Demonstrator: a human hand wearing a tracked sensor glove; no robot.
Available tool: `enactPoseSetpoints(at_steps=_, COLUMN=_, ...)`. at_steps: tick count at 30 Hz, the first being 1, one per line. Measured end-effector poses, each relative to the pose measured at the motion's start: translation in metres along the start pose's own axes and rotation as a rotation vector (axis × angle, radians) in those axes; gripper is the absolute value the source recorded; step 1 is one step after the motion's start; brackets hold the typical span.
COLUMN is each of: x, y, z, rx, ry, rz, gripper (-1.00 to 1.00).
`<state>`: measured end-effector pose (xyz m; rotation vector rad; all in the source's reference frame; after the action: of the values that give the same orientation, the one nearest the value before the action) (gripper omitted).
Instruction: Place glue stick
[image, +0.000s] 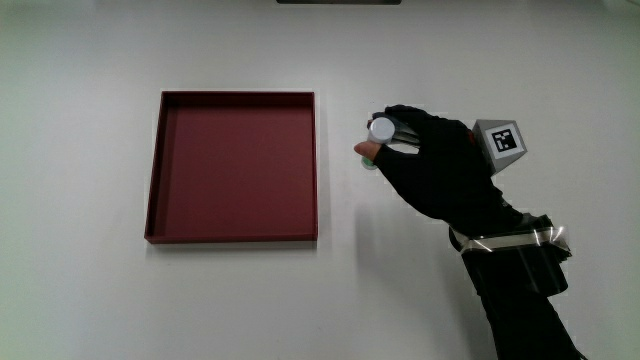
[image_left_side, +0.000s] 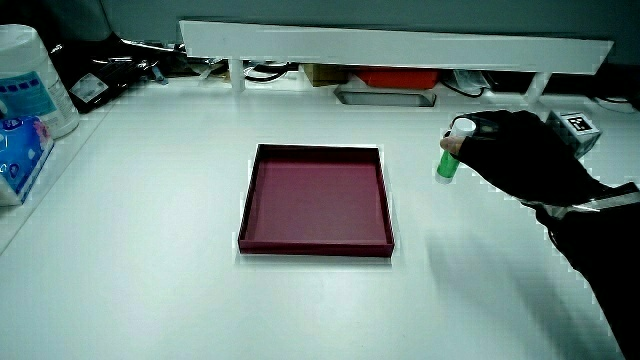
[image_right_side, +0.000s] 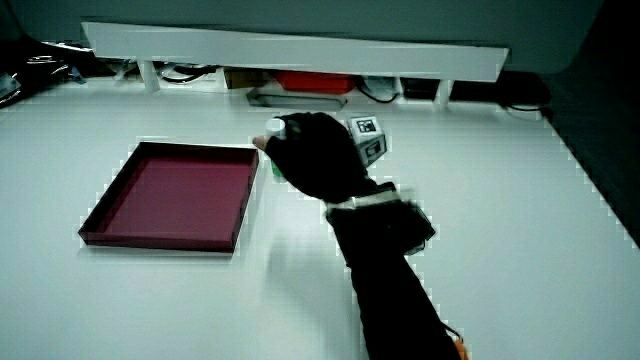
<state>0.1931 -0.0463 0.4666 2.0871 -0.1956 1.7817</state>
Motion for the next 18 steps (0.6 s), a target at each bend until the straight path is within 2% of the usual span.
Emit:
enactPoseSetpoints(at_steps=2, x=0.007, y=-0.002, z=0.005, rx=0.019, ry=-0.021, rz=-0.016, gripper=0.00)
enactPoseSetpoints(at_steps=5, x=0.019, y=-0.003, z=0.011, rx=0.040, ry=-0.023, rz=-0.035, gripper=0.00)
enactPoseSetpoints(at_steps=10, x=0.045, y=-0.003, z=0.016, rx=0.067, ry=0.040, rz=-0.084, gripper=0.00)
enactPoseSetpoints(at_steps=12, x=0.055, y=-0.003, z=0.018, rx=0.080, ry=0.030, rz=-0.104, gripper=0.00)
enactPoseSetpoints(at_steps=14, x=0.062, y=-0.004, z=0.018, rx=0.089, ry=0.035, rz=-0.137, gripper=0.00)
enactPoseSetpoints(at_steps=18, x=0.079, y=-0.007, z=0.018, rx=0.102, ry=0.058, rz=-0.166, gripper=0.00)
